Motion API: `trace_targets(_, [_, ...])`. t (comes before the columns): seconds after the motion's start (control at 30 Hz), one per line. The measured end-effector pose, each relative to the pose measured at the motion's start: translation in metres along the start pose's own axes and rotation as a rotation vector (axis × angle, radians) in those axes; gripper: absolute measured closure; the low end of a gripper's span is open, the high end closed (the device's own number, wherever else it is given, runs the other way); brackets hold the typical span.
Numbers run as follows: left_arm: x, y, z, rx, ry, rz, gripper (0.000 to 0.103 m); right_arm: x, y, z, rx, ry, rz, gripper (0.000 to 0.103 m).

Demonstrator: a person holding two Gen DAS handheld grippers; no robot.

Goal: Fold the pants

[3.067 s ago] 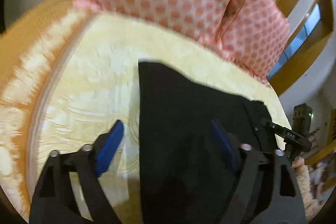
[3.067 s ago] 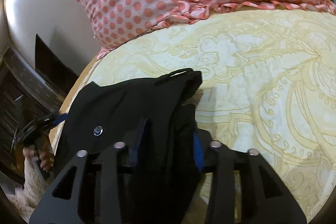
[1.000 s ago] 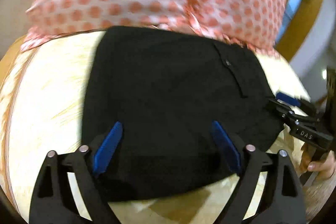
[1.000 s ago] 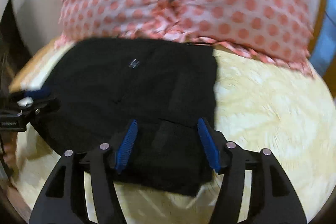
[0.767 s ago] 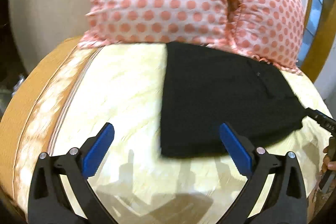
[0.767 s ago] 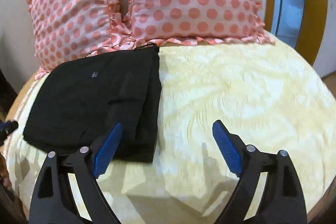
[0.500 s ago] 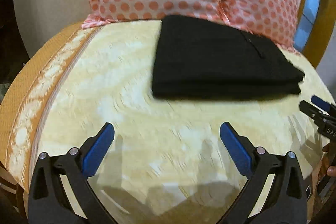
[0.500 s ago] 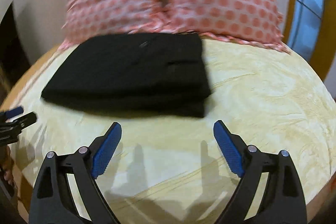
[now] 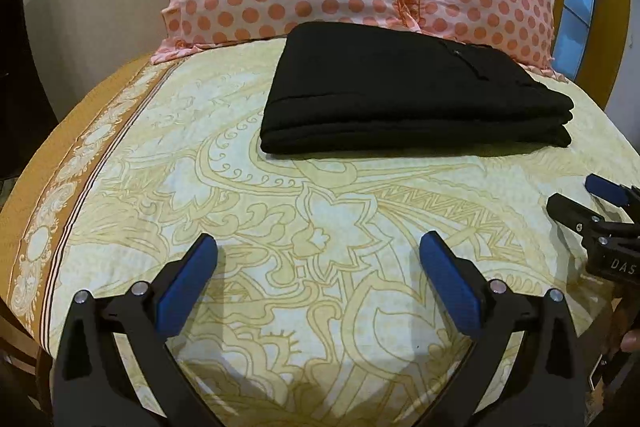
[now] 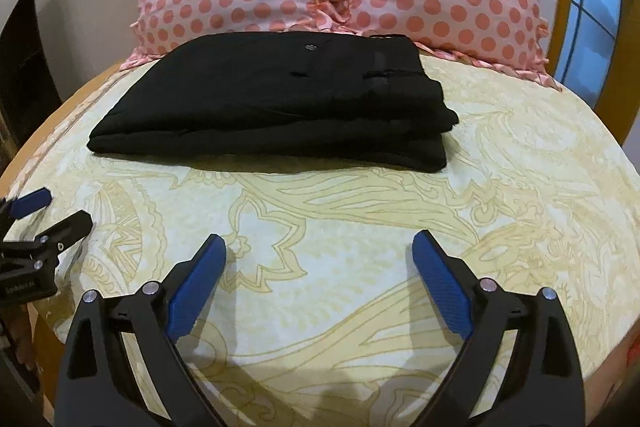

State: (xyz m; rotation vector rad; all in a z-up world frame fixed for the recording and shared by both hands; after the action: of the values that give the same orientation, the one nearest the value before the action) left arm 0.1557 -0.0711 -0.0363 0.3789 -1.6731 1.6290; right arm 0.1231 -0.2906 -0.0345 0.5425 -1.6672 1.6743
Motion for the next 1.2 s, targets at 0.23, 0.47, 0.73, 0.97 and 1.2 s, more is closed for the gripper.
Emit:
trace_targets(0.23, [0.005, 0.006, 0.003, 0.030, -0.048, 0.048, 0.002, 0.002, 0.003, -0.001, -0.030, 0.040, 0.006, 0.001])
trace_targets(0.47, [0.006, 0.007, 0.003, 0.030, -0.045, 0.065, 0.002, 0.005, 0.008, -0.002, -0.070, 0.081, 0.048, 0.001])
trace_targets(0.73, [0.007, 0.009, 0.004, 0.022, -0.038, 0.093, 0.002, 0.006, 0.010, -0.001, -0.070, 0.077, 0.089, 0.001])
trace_targets(0.97, [0.007, 0.010, 0.004, 0.022, -0.038, 0.096, 0.002, 0.006, 0.011, -0.002, -0.071, 0.078, 0.092, 0.001])
trace_targets(1.2, [0.007, 0.010, 0.004, 0.022, -0.038, 0.096, 0.002, 0.006, 0.011, -0.002, -0.072, 0.079, 0.091, 0.001])
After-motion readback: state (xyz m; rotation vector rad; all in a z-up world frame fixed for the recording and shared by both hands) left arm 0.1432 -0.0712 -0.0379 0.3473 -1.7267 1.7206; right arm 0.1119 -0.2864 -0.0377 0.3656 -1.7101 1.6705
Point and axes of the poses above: each gripper's, at about its wrist camera, not at the fingertips, and x roughly against the way its jaws point, z to its right, y to its underside, the point moved 4 cm from there along -x, roughly the way its jaws point, and after that the axes turned 10 degrees about y, right-handed, at the moved point
